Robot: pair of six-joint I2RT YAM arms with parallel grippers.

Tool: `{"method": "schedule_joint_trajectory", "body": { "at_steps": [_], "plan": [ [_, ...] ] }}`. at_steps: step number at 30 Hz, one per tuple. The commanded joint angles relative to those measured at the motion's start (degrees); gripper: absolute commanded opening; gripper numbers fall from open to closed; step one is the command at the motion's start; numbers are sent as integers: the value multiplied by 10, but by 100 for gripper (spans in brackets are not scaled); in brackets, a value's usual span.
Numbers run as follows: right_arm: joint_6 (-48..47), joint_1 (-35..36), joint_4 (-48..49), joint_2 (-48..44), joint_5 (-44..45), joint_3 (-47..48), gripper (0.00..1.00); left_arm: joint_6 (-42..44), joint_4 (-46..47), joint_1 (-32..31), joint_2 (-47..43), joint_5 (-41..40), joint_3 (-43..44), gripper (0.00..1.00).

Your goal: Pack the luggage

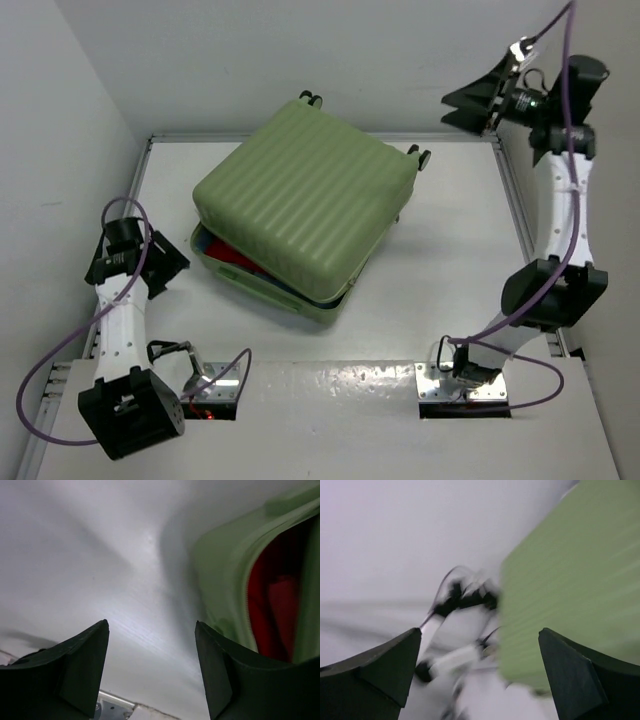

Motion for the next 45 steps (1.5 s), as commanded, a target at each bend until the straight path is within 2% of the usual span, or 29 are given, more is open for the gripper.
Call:
{"method": "schedule_joint_trajectory", "body": {
  "at_steps": [1, 2, 3, 4, 7, 11, 13, 14, 18, 20, 21, 26, 31, 33, 35, 37, 40, 45],
  "plan": [
    [-474, -32, -533, 38, 217, 202, 100, -46, -18, -8, -10, -3, -35, 71],
    [-512, -25, -548, 46, 321, 217, 100, -52, -18, -8, -4, -8, -43, 71],
    [-596, -17, -547, 57, 405, 218, 100, -59, -18, -8, 5, -8, -57, 70],
    [-605, -16, -515, 62, 462, 214, 100, -64, -9, -13, 12, -8, -64, 70],
    [-617, -18, -444, 71, 519, 167, 100, -84, 66, -29, 57, 11, -74, 70],
    [-612, -17, -392, 78, 523, 148, 100, -111, 272, -69, 165, 17, -31, 69],
    [-627, -16, -370, 77, 530, 145, 100, -117, 304, -83, 221, 26, 13, 69],
    [-640, -15, -366, 79, 532, 146, 100, -111, 345, -89, 281, 39, 34, 69],
    [-656, -28, -327, 95, 534, 154, 100, -91, 396, -107, 420, 88, 175, 71],
    [-676, -34, -313, 119, 526, 168, 100, -73, 417, -112, 471, 96, 223, 76],
    [-665, -38, -289, 126, 522, 174, 100, -45, 424, -112, 521, 102, 279, 78],
    [-655, -35, -276, 230, 490, 273, 100, 82, 412, -107, 620, 117, 428, 85],
    [-647, -6, -218, 350, 522, 326, 100, 131, 397, -97, 638, 185, 462, 87],
    [-640, 8, -179, 385, 528, 321, 100, 136, 410, -90, 614, 217, 425, 87],
    [-638, 29, -167, 398, 517, 319, 100, 121, 479, -85, 544, 212, 342, 87],
    [-628, 55, -140, 413, 492, 297, 100, 114, 505, -85, 501, 221, 307, 87],
    [-626, 74, -90, 432, 472, 274, 100, 103, 484, -90, 456, 221, 296, 87],
    [-591, 121, -28, 494, 449, 327, 100, 89, 471, -145, 437, 215, 294, 87]
  ]
}}
